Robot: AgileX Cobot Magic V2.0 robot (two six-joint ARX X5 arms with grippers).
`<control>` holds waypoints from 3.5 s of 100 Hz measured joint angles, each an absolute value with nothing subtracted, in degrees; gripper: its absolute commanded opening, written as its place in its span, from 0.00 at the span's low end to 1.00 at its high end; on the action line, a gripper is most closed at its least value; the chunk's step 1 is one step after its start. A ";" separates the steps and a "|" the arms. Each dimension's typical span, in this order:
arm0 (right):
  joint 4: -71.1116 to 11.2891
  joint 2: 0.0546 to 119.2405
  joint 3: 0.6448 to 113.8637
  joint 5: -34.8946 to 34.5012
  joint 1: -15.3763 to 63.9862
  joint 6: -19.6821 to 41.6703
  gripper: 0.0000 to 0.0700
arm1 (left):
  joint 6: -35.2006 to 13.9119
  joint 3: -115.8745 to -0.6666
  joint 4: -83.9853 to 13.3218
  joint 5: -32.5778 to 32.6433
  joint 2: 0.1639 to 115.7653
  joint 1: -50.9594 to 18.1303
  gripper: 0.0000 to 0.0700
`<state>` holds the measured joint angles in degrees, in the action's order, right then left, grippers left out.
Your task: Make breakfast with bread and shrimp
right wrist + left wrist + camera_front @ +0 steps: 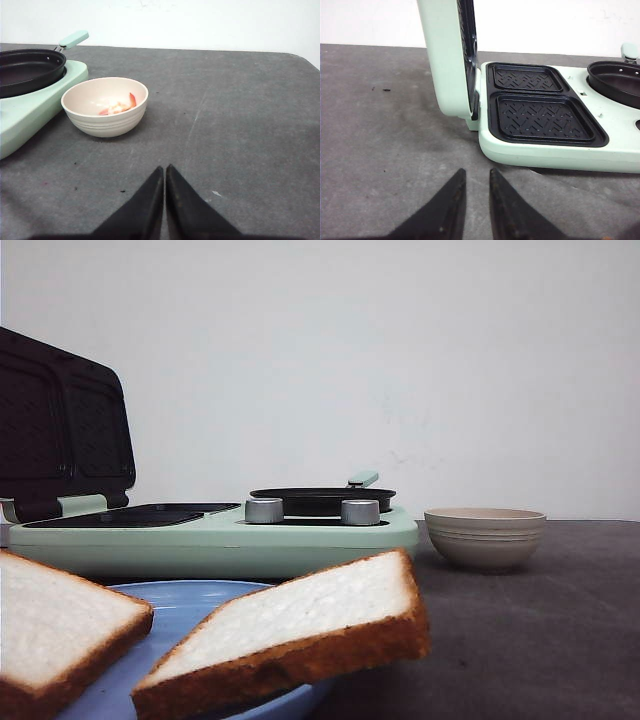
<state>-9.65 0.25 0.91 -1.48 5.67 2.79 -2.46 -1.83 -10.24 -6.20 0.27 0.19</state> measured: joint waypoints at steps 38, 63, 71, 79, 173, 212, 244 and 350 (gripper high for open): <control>-9.65 0.25 0.91 -1.48 5.67 2.79 0.00 | -2.46 -1.83 -10.22 -6.20 0.27 0.19 0.00; -9.65 0.25 0.91 -1.48 5.67 2.79 0.00 | -2.46 -1.83 -10.22 -6.20 0.27 0.19 0.00; -9.65 0.25 0.91 -1.48 5.67 2.76 0.00 | -2.46 -1.83 -10.24 -6.20 0.27 0.19 0.00; -9.67 0.25 0.91 -1.48 5.67 2.79 0.00 | -2.46 -1.83 -10.24 -6.20 0.27 0.19 0.00; -9.65 0.25 0.91 -1.48 5.67 2.79 0.00 | -2.46 -1.83 -10.22 -6.20 0.27 0.19 0.00; -9.65 0.25 0.91 -1.48 5.67 2.79 0.00 | -2.46 -1.83 -10.24 -6.20 0.27 0.19 0.00; -9.67 0.25 0.91 -1.48 5.67 2.79 0.00 | -2.46 -1.83 -10.24 -6.20 0.27 0.19 0.00; -9.54 0.25 0.91 -4.67 5.67 9.34 0.00 | -7.20 -1.83 -9.78 -6.22 0.27 0.19 0.00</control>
